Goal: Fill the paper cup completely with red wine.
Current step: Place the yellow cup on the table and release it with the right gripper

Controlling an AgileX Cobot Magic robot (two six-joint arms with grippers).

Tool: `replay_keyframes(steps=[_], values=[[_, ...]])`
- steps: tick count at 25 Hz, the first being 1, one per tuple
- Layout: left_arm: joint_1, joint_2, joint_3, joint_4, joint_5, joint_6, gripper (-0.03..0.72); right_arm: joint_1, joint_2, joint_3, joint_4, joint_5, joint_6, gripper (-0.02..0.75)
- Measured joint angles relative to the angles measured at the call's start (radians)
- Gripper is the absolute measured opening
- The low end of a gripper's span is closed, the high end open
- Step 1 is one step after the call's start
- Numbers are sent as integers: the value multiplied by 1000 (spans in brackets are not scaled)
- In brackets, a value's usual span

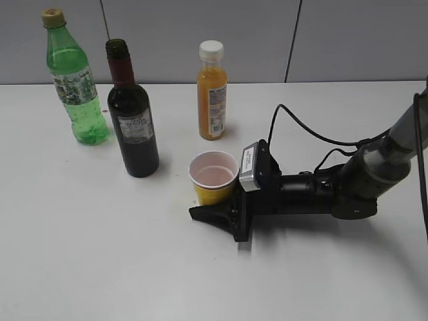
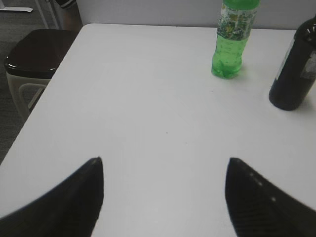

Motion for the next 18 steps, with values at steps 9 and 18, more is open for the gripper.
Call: replay_keyframes(steps=[9,18], values=[[0,0,0,0,0,0,582,-21,-2,38,17,-13,-44,652],[0,0,0,0,0,0,582,-170,-71,193,17,-14,-114,650]])
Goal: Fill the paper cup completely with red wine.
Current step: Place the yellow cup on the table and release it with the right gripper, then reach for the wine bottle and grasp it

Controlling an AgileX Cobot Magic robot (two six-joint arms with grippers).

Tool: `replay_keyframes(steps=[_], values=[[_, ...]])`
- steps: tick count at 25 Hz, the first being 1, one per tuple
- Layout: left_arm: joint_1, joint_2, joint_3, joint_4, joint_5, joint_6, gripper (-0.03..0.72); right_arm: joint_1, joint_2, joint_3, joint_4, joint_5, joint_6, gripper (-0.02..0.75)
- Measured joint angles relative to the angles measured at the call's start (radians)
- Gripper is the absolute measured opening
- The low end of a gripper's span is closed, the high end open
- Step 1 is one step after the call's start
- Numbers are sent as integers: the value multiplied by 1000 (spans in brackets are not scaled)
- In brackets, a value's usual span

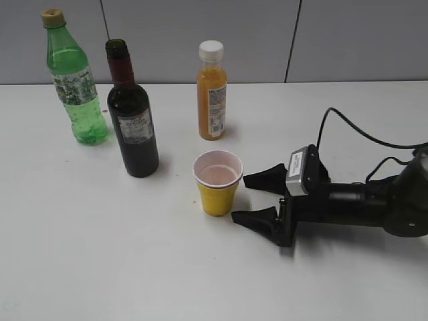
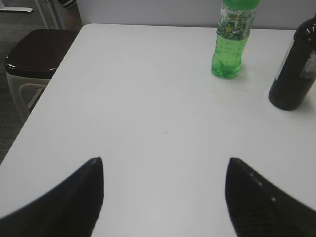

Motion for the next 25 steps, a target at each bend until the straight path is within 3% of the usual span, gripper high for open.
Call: replay_keyframes(steps=[4,8,11,13,17,22,25], values=[[0,0,0,0,0,0,582,-50,-49,62,1,12,-39,643],[0,0,0,0,0,0,582,-69,-102,107,98,15,-43,634],[0,0,0,0,0,0,582,-77,-144,119,291,16,-45,631],[0,0,0,0,0,0,582,-82,-170,120,508,16,-61,630],[0,0,0,0,0,0,582,-84,-212,120,809,16,-209,627],[0,0,0,0,0,0,582,-84,-255,118,1120,44,-270,623],[0,0,0,0,0,0,582,-87,-292,110,1215,209,-307,618]])
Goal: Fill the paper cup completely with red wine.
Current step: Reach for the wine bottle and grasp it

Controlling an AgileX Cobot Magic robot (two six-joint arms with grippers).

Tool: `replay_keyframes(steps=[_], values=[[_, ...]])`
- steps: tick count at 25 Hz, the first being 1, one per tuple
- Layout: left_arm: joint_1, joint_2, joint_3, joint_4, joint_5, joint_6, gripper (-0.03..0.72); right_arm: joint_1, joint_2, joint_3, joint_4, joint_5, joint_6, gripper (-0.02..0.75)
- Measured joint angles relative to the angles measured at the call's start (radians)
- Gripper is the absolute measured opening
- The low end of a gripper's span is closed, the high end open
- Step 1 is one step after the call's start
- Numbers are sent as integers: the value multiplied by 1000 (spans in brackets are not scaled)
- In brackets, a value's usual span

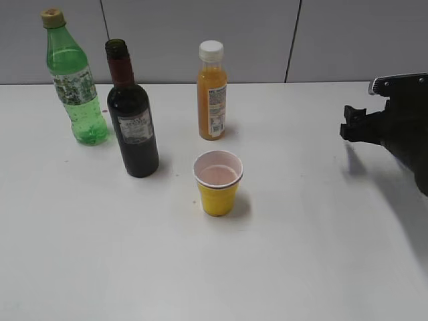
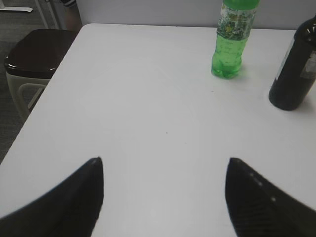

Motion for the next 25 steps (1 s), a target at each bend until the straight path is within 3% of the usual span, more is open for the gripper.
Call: replay_keyframes(steps=[6,12,15,20,25], values=[[0,0,0,0,0,0,582,-7,-64,-169,21,609,-16,606],[0,0,0,0,0,0,582,-36,-65,-557,18,1408,-16,596],[0,0,0,0,0,0,582,-38,-65,-738,8,1682,-16,595],[0,0,0,0,0,0,582,-40,-72,-938,-29,2020,-16,594],[0,0,0,0,0,0,582,-40,-79,-986,-77,2201,4,594]])
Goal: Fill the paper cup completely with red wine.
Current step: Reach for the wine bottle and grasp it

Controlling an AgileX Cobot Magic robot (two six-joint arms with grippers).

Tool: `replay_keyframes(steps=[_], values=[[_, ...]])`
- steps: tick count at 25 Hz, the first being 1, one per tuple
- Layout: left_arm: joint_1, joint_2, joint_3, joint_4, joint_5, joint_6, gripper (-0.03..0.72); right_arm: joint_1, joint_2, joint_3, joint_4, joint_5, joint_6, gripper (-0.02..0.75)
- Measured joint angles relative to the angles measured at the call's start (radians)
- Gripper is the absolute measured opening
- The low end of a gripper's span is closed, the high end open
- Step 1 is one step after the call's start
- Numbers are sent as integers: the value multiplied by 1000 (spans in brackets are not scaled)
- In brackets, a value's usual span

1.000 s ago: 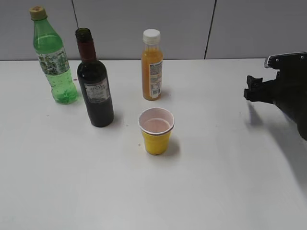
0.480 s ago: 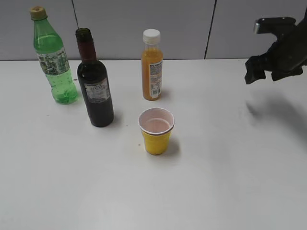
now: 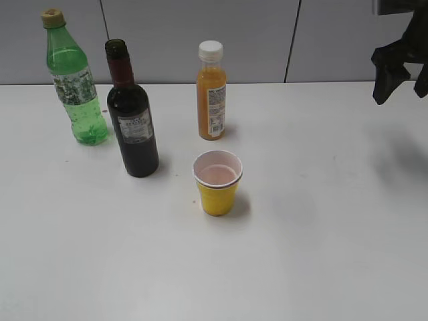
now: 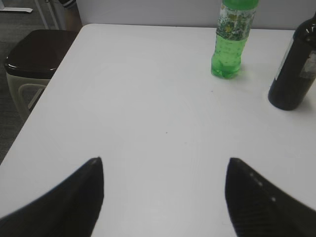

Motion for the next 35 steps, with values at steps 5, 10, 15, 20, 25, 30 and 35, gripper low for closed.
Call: replay_keyframes(steps=[5,10,15,20,25,30,35], values=[[0,0,0,0,0,0,582,0,-60,71,13,6,27,594],[0,0,0,0,0,0,582,0,-218,288,13,7,30,594],[0,0,0,0,0,0,582,0,-429,593,12,-22,40,593],[0,0,0,0,0,0,582,0,-660,890,12,-126,54,593],[0,0,0,0,0,0,582,0,-885,1113,12,-202,79,593],[0,0,0,0,0,0,582,0,-1101,1261,12,-242,88,593],[0,0,0,0,0,0,582,0,-1327,1289,14,-236,90,593]])
